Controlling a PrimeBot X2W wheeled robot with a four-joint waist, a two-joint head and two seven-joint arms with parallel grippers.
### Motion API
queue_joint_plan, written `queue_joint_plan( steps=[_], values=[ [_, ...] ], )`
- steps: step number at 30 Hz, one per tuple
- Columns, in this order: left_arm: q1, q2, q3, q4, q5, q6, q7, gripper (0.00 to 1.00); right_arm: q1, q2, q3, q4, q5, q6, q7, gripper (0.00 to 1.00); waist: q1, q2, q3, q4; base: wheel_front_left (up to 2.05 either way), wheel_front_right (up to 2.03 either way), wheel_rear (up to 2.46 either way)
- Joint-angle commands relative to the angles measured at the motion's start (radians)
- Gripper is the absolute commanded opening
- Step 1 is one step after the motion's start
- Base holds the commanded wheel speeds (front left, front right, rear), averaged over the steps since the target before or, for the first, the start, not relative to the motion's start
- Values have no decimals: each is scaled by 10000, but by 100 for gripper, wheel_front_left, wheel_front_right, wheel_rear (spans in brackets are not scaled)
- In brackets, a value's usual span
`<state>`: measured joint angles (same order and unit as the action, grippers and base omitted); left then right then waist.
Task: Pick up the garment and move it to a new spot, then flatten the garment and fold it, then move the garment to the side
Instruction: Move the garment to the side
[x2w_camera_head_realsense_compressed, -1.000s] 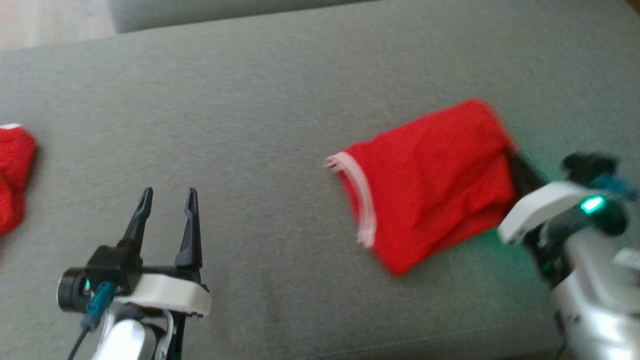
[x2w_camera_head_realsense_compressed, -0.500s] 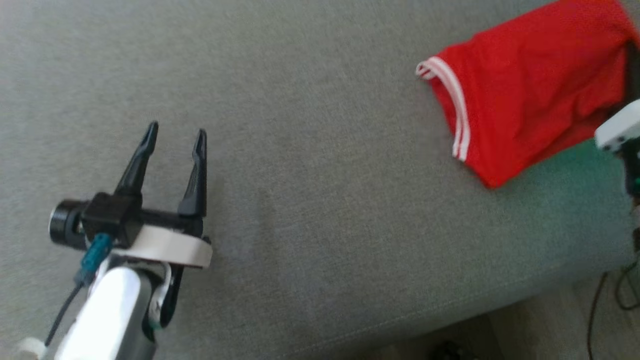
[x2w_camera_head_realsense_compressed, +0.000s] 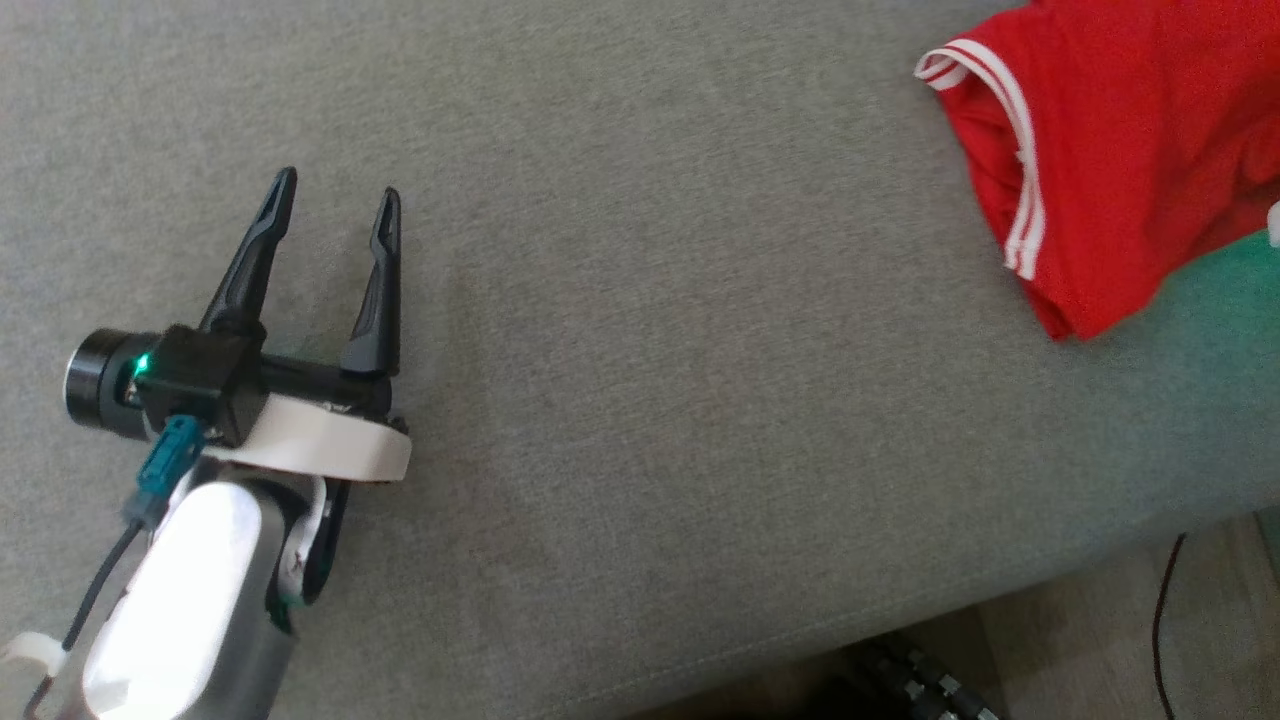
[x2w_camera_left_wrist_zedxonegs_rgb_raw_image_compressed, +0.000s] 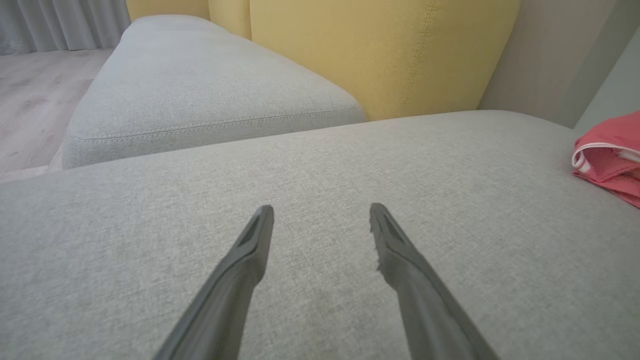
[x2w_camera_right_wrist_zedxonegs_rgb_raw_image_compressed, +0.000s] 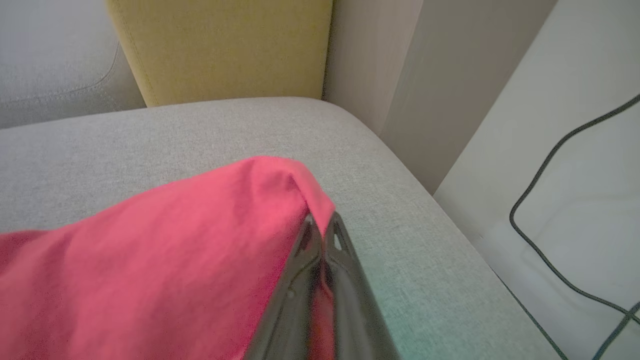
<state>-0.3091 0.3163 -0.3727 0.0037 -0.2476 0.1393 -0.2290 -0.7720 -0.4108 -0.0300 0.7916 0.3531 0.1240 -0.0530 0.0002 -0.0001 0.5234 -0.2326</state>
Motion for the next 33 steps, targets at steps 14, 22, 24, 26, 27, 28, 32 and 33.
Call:
queue_joint_plan(
  steps=[14, 22, 24, 26, 27, 28, 32, 33],
  values=[
    [-191, 231, 395, -54, -34, 97, -125, 100, -345, 131, -188, 1307, -440, 67, -272, 100, -2, 1, -327, 117, 0, 0, 0],
    [490, -27, 518, 230, -391, 201, -259, 100, 1139, 634, -147, -432, -386, 67, -1005, 100, -2, 1, -1889, 191, 0, 0, 0],
    [710, -106, 584, 261, -490, 242, -280, 100, 1736, 845, -44, -1313, -395, 67, -1013, 100, -2, 1, -2263, 306, 0, 0, 0],
    [944, -173, 619, 270, -548, 288, -294, 100, 2362, 1063, 35, -2321, -480, 67, -933, 100, -2, 1, -2607, 466, 0, 0, 0],
    [1062, -208, 642, 269, -579, 316, -299, 100, 2671, 1202, 84, -2846, -492, 67, -842, 100, -2, 1, -2764, 551, 0, 0, 0],
    [1178, -229, 663, 271, -597, 346, -303, 100, 2976, 1325, 147, -3372, -576, 67, -728, 100, -2, 1, -2903, 642, 0, 0, 0],
    [1654, -308, 789, 226, -699, 503, -313, 100, 4024, 2014, 508, -5298, -713, 67, -50, 100, -2, 1, -3339, 1006, 0, 0, 0],
    [1775, -324, 821, 214, -726, 550, -314, 100, 4242, 2157, 599, -5706, -761, 67, 71, 100, -2, 1, -3427, 1110, 0, 0, 0]
  ],
)
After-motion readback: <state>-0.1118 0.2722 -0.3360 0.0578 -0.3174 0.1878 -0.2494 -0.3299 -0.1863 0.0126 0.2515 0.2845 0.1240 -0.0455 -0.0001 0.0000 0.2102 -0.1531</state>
